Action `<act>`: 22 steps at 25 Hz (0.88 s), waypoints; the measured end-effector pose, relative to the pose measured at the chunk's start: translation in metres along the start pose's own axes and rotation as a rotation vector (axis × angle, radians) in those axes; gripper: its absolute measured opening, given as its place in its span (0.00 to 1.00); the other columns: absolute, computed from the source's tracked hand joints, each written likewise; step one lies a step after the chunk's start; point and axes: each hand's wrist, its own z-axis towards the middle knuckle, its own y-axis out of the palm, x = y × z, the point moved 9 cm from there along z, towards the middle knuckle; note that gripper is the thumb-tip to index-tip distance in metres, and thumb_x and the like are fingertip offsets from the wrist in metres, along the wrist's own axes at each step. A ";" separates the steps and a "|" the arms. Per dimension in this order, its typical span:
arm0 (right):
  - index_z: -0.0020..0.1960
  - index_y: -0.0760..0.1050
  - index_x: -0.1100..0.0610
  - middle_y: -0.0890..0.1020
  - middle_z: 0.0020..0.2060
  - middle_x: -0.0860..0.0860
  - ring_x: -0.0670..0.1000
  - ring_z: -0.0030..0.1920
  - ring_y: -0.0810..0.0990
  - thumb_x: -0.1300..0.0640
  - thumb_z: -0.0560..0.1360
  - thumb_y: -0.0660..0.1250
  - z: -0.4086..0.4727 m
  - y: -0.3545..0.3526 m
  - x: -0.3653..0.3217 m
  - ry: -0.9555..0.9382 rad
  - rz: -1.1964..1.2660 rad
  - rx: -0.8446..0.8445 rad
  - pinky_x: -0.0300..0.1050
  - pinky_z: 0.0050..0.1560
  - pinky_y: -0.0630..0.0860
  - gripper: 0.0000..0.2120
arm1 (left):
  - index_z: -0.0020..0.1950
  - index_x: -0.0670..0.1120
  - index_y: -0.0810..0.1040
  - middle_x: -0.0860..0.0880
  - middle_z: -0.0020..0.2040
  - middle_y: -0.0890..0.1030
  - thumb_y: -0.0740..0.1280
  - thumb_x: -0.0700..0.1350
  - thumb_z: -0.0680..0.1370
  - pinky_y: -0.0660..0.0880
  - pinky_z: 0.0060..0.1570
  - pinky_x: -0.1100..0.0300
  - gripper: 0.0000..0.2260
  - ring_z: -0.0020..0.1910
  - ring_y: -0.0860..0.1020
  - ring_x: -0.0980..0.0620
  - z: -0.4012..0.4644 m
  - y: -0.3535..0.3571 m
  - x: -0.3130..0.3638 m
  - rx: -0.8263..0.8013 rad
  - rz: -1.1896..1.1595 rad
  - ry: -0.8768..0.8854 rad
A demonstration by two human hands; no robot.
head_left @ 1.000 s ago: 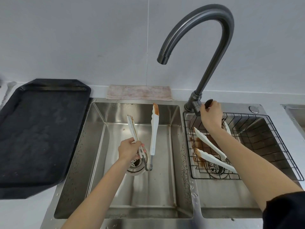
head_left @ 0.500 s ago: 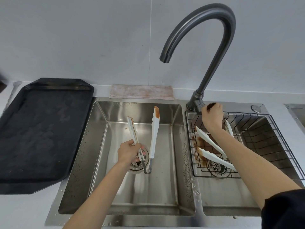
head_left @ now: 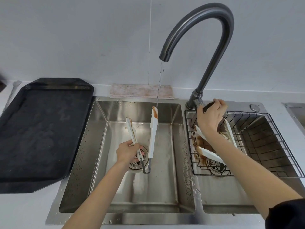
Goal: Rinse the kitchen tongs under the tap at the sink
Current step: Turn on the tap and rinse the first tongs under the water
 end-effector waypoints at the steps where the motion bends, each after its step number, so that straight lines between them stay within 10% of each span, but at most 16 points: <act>1: 0.69 0.59 0.64 0.60 0.69 0.60 0.57 0.67 0.63 0.59 0.75 0.61 -0.010 -0.003 -0.009 -0.043 0.014 0.053 0.49 0.67 0.60 0.25 | 0.36 0.47 0.77 0.44 0.38 0.82 0.62 0.36 0.74 0.81 0.32 0.57 0.10 0.34 0.81 0.47 0.000 -0.001 0.000 0.005 0.014 0.002; 5: 0.71 0.60 0.59 0.63 0.68 0.58 0.52 0.64 0.66 0.60 0.76 0.60 -0.050 0.036 -0.047 -0.192 0.145 -0.139 0.51 0.68 0.63 0.24 | 0.37 0.46 0.77 0.46 0.36 0.81 0.61 0.35 0.74 0.79 0.24 0.61 0.10 0.32 0.81 0.49 -0.003 -0.004 0.002 -0.002 0.008 0.010; 10: 0.65 0.69 0.60 0.76 0.59 0.57 0.52 0.56 0.76 0.57 0.78 0.57 -0.095 0.127 -0.046 0.507 0.726 -0.682 0.45 0.60 0.72 0.16 | 0.36 0.46 0.77 0.47 0.34 0.81 0.62 0.35 0.73 0.78 0.24 0.63 0.10 0.27 0.80 0.55 -0.002 -0.011 0.013 -0.002 0.008 0.026; 22: 0.34 0.72 0.55 0.73 0.24 0.48 0.46 0.25 0.71 0.42 0.75 0.61 -0.095 0.158 -0.053 0.825 0.961 -0.813 0.39 0.28 0.70 0.19 | 0.39 0.50 0.76 0.50 0.35 0.82 0.61 0.37 0.75 0.79 0.27 0.64 0.09 0.27 0.80 0.57 0.008 -0.005 0.026 -0.068 0.034 0.053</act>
